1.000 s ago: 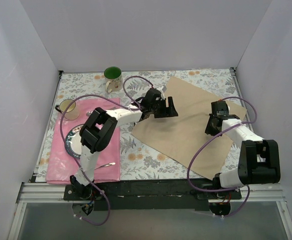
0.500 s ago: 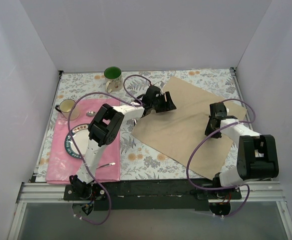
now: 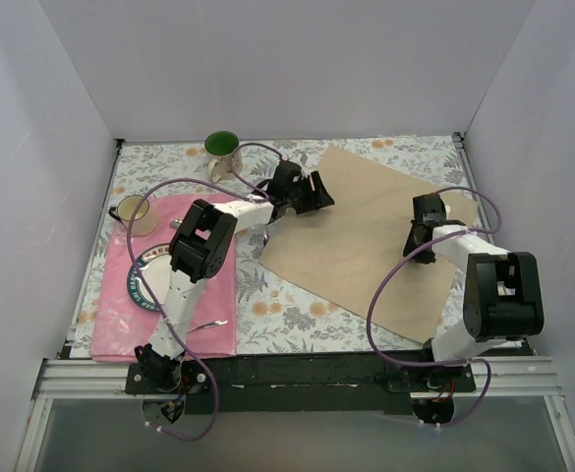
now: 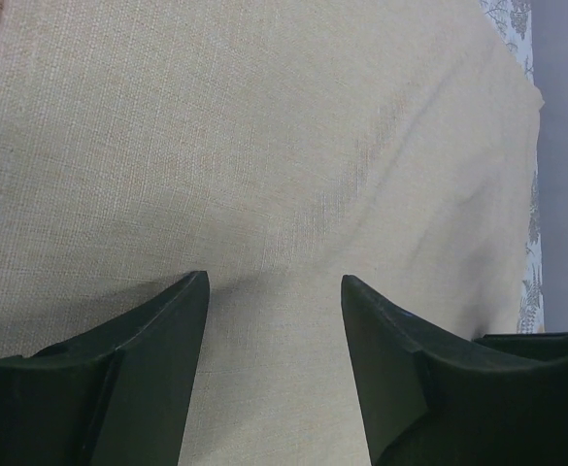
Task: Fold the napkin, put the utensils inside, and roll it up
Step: Flatten the napkin out
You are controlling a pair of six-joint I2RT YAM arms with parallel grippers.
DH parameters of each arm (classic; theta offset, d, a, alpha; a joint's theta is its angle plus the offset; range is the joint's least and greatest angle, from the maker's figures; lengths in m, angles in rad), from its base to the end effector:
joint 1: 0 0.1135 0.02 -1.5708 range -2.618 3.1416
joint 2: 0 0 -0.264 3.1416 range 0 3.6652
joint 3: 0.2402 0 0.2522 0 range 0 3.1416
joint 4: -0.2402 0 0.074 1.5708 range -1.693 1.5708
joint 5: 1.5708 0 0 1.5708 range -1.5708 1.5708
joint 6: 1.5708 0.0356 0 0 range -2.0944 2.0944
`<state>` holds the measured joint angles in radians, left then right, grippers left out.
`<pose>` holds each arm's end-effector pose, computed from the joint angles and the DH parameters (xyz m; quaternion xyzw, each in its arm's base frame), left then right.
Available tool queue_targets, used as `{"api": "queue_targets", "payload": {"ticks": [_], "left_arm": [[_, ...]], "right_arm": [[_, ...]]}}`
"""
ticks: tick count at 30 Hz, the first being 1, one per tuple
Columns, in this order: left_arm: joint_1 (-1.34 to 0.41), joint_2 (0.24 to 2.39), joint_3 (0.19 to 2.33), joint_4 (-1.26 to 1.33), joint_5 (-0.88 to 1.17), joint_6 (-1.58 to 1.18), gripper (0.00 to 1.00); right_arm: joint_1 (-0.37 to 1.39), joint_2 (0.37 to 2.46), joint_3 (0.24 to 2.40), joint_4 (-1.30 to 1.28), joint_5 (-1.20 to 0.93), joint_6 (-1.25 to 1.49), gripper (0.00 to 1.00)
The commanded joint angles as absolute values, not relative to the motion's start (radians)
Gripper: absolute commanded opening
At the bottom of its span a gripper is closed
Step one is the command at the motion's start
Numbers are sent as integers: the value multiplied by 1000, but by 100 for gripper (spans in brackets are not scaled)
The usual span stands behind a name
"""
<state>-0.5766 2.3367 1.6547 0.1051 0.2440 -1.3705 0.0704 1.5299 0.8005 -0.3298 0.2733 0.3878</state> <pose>0.4329 -0.2918 0.1367 -0.2838 0.8271 -0.4514 0.1777 0.2848 0.0104 0.1644 0.1855 0.9409 -0.0714 0.2740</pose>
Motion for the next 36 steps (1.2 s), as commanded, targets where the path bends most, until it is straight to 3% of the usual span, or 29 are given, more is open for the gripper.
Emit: {"api": "queue_targets", "payload": {"ticks": [1,13,18,24,30,32,36], "left_arm": [[-548,2312,1609,28,199,-1333,57],[-561,2106,1396,-15,117,-1390,54],[-581,2034,1417,-5,71,-1321,59],[-580,2155,1620,-6,98,-1287,61],[-569,2330,1776,115,175,-1287,61],[-560,2359,1805,135,183,-1287,58],[-543,2382,1793,208,186,-1293,54]], "right_arm": [[38,1643,853,-341,356,345,31],[-21,1942,1184,-403,485,163,40],[-9,1827,1174,-410,397,172,43],[-6,1692,1146,-474,296,210,45],[-6,1611,1019,-431,213,250,38],[-6,1592,982,-419,198,258,30],[-6,1525,922,-402,256,275,24]]}}
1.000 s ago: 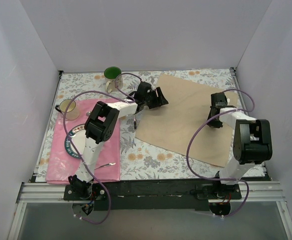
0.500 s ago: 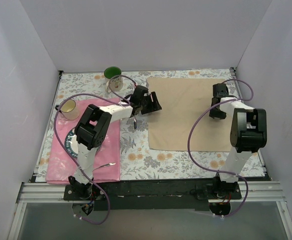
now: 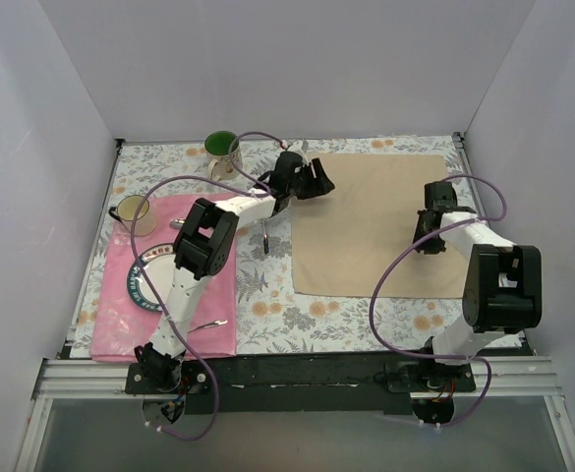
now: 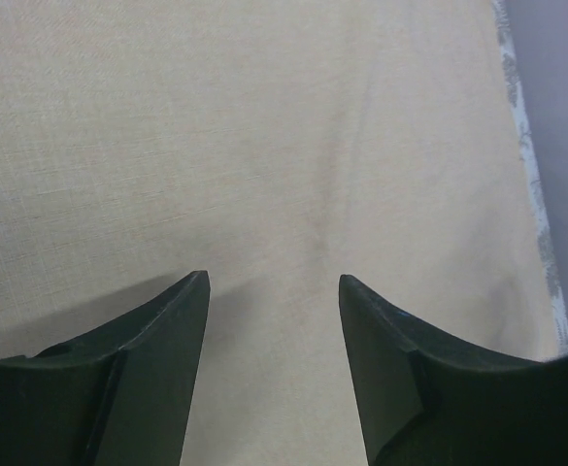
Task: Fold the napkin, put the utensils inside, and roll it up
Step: Flatten the napkin out
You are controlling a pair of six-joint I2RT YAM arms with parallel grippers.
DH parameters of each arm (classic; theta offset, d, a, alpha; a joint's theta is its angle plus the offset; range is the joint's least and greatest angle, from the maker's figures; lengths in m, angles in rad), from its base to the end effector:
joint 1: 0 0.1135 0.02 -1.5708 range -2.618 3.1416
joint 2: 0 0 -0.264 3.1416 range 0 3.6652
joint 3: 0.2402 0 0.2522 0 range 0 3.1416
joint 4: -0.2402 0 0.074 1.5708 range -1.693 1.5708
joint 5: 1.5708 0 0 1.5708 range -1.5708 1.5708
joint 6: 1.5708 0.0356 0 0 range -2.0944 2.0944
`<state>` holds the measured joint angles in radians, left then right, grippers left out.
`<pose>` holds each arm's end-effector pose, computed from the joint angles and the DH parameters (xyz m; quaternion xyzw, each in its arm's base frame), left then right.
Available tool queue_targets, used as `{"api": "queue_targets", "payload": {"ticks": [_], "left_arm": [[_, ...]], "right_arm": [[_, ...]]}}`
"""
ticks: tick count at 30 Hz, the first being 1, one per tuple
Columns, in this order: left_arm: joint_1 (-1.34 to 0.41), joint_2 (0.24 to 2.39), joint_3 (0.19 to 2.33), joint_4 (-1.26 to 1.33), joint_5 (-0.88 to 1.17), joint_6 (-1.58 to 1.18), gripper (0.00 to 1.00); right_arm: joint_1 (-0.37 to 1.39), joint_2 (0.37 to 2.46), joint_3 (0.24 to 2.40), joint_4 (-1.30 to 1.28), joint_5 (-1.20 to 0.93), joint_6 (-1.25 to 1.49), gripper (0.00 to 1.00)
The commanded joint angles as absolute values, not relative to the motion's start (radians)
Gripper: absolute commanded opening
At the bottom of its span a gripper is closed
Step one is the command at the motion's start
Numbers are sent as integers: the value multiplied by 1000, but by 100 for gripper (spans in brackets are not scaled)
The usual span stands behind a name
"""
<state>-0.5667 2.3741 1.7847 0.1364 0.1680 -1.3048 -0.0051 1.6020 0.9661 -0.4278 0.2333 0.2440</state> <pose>0.4567 -0.2976 0.1628 -0.2633 0.8040 -0.4676 0.2562 0.3137 -0.0098 0.1852 0.1484 0.9504 -0.0822 0.2608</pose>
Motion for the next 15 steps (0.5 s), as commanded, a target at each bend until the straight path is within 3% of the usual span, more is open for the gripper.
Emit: {"api": "queue_targets", "payload": {"ticks": [1,15], "left_arm": [[-534,2385,1787,218,181,-1298,53],[-508,2329,1643,157,120,-1327,49]], "right_arm": [[-6,1517,910,-397,288,279,22],[-106,1488,704,-368,307,336,17]]}}
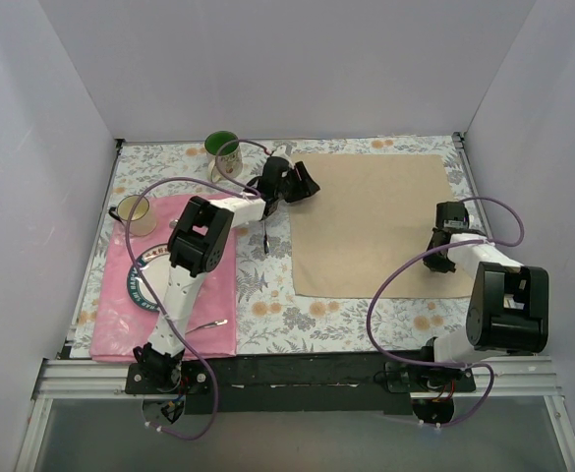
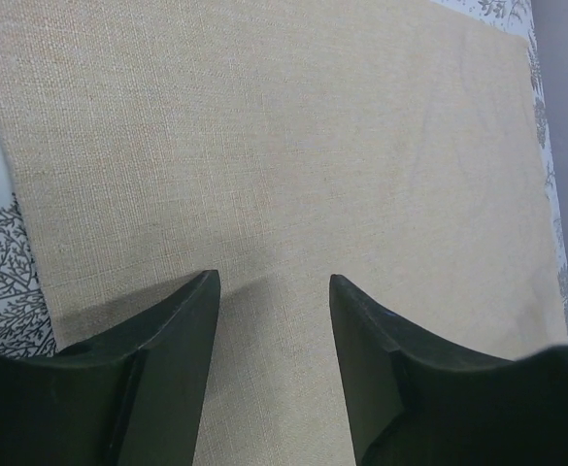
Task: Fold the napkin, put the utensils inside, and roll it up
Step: Flatten the napkin out
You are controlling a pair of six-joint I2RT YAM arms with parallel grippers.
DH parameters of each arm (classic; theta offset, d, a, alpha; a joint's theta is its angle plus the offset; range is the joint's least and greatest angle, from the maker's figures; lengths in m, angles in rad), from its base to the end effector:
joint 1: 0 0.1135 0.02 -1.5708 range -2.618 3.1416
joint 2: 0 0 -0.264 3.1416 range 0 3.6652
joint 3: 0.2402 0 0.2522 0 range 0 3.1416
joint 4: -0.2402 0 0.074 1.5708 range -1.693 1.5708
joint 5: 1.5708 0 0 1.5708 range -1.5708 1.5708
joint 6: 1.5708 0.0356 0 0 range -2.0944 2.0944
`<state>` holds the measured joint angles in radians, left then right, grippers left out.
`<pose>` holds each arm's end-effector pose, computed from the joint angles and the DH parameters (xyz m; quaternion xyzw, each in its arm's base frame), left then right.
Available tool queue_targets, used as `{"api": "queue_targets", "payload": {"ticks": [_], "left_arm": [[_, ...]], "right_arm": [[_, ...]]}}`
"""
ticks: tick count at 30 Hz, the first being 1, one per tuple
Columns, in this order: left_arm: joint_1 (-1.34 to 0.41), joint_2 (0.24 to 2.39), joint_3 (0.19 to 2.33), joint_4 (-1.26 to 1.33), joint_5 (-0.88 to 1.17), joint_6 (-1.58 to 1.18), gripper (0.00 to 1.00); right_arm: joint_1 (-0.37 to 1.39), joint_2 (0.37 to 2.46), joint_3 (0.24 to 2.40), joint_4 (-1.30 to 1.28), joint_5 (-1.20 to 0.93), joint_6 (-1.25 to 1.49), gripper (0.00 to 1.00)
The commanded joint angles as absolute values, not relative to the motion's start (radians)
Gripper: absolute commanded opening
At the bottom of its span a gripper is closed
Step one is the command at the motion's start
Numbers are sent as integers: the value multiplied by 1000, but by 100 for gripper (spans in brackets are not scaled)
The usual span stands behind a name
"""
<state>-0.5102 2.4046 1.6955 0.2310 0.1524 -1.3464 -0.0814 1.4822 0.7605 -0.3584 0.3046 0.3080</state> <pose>0.4663 -0.2672 0.1267 -0.3098 0.7946 -0.4537 0.2583 0.2693 -0.0327 0.1644 0.2217 0.9336 -0.1191 0.2552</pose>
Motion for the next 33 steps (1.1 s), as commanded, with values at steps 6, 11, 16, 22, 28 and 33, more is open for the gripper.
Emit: {"api": "queue_targets", "payload": {"ticks": [6,11,16,22,28,33], "left_arm": [[-517,2255,1690,62,121,-1273,57],[-522,2182,1870,-130,169,-1253,69],[-522,1921,1804,-275,121,-1307,79],[-503,1544,1485,-373,-35,-1287,97],[-465,1192,1190,-451,-70,-1314,97],[-460,1046,1075,-442,-80,-1338,97]], "right_arm": [[-77,1392,718,-397,305,302,19],[110,1281,831,-454,338,230,30],[428,1214,862,-427,215,111,61],[725,1317,879,-351,87,106,67],[963,1468,933,-315,156,106,59],[1029,1577,989,-290,212,103,42]]}}
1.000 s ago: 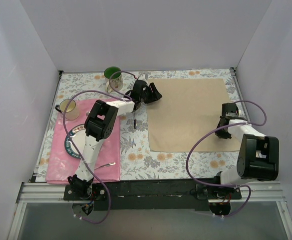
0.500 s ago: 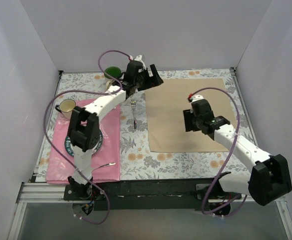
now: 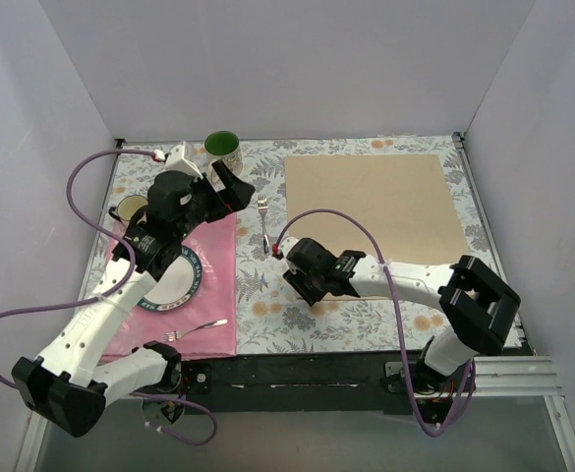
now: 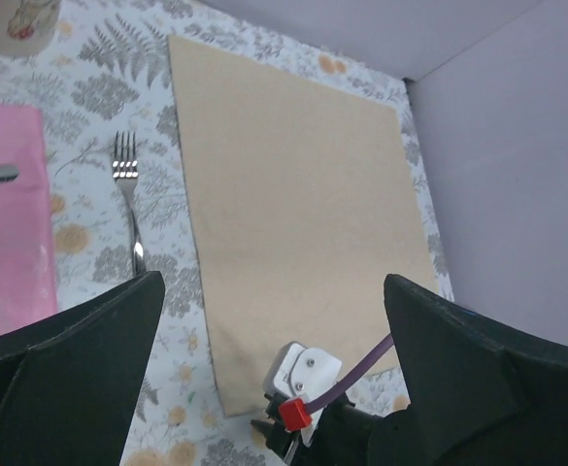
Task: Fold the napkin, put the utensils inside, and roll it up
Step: Flatten the napkin out, then fold the napkin
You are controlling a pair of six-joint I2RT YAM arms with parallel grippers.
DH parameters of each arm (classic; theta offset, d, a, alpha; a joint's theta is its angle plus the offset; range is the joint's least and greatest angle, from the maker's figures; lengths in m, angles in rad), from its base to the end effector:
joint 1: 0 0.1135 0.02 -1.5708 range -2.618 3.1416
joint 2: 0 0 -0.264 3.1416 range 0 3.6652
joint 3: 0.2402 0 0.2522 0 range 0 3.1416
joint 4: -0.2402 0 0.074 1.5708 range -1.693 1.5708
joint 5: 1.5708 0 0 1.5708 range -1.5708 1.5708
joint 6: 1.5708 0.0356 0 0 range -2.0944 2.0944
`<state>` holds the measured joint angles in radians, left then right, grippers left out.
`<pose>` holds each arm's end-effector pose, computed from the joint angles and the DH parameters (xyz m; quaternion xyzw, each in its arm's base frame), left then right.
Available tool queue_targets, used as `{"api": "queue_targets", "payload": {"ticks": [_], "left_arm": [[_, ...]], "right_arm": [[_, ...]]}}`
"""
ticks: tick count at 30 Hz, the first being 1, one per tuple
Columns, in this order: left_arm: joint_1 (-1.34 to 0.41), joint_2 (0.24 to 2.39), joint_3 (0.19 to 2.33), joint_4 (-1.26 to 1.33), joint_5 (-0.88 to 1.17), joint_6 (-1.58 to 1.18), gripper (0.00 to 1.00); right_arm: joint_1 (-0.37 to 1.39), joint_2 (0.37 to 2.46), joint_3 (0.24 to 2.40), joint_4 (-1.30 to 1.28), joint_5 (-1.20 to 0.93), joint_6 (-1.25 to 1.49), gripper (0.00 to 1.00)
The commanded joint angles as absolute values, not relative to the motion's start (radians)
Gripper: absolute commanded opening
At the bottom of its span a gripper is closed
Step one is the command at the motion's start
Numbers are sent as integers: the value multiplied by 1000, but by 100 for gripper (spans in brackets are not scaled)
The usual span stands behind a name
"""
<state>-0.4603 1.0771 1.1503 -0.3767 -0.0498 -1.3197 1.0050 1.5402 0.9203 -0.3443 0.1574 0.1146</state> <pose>0.2152 -0.1047 0.3910 -0.3490 0.7262 -0.4473 0.3881 0.1700 0.2573 0.1942 -0.3885 0.8688 0.0945 0.2921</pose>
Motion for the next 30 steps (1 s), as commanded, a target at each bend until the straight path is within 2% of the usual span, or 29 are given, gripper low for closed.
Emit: {"api": "queue_targets", "payload": {"ticks": [1,11,19,25,30], "left_arm": [[-460,1034,1074,-449,-78,-1338,97],[-459,1032,1091,-472,-40,-1339,97],[-459,1031,1092,-471,-51,-1327,97],[-459,1045,1083,-460,-35,-1330,97],[-457,1052,1083,-456,-20,-1336,97]], "right_arm": [[1029,1598,992,-282,187,101,41],[1029,1664,997,-206,78,117,51],[1026,1678,957,-195,67,126,51],[1020,1666,911,-178,54,143,50],[1000,1670,845,-118,-29,167,37]]}}
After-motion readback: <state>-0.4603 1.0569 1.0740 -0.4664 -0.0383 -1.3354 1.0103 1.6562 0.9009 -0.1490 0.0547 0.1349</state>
